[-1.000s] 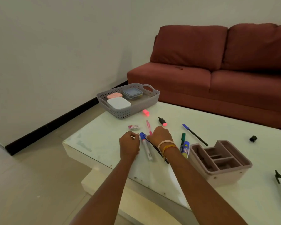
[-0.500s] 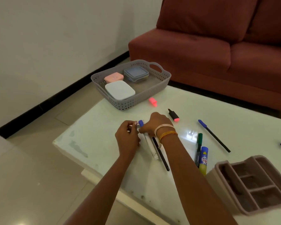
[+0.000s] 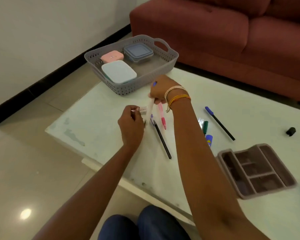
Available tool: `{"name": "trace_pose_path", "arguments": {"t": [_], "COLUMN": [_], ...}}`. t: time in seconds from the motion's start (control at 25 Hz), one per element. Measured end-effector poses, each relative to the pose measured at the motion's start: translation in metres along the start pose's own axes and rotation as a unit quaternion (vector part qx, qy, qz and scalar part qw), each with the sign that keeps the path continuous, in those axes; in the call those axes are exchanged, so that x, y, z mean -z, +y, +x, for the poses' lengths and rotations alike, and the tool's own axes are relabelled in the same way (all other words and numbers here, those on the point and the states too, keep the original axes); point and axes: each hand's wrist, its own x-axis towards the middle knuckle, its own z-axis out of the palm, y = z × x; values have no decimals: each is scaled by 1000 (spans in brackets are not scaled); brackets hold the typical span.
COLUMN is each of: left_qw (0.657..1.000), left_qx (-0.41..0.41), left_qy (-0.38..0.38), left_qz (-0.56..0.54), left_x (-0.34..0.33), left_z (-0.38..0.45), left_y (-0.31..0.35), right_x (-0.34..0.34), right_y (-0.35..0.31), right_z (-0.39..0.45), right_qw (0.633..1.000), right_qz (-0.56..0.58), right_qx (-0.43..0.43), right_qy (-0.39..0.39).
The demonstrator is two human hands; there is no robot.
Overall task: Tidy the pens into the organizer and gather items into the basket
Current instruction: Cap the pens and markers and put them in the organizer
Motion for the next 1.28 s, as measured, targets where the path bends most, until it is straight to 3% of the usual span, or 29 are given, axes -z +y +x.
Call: {"name": "trace_pose_path", "arguments": {"t": [0.16, 0.28, 0.36, 0.44, 0.64, 0.84, 0.92, 1.04, 1.16, 1.28], "left_qw": [997, 977, 959, 951, 930, 938, 938, 937, 948, 925], "left_qx": [-5, 3, -21, -78, -166, -177, -182, -205, -234, -351], "left_qy": [-14, -100, -191, -266, -327, -294, -291, -281, -197, -30], "left_qz": [-74, -187, -207, -137, -7, 55, 42, 39, 86, 143], "left_x": [-10, -18, -23, -23, -29, -35, -35, -38, -38, -33], "left_z": [-65, -150, -196, -225, -236, -235, -236, -237, -235, -258], "left_y": [24, 54, 61, 52, 45, 44, 46, 44, 40, 45], "right_x": [27, 56, 73, 84, 62, 27, 43, 83, 110, 109], "right_y": [40, 87, 111, 131, 168, 192, 216, 273, 347, 408], "right_z": [-88, -173, -209, -229, -219, -207, -210, -201, -160, -134], "right_qw": [962, 920, 913, 919, 944, 967, 966, 930, 927, 955], "right_qz": [103, 135, 94, 47, -11, -47, 77, 218, 142, -12], "right_qx": [98, 162, 180, 190, 199, 192, 188, 168, 41, -62], "right_qy": [234, 331, 354, 342, 261, 162, 159, 245, 345, 289]}}
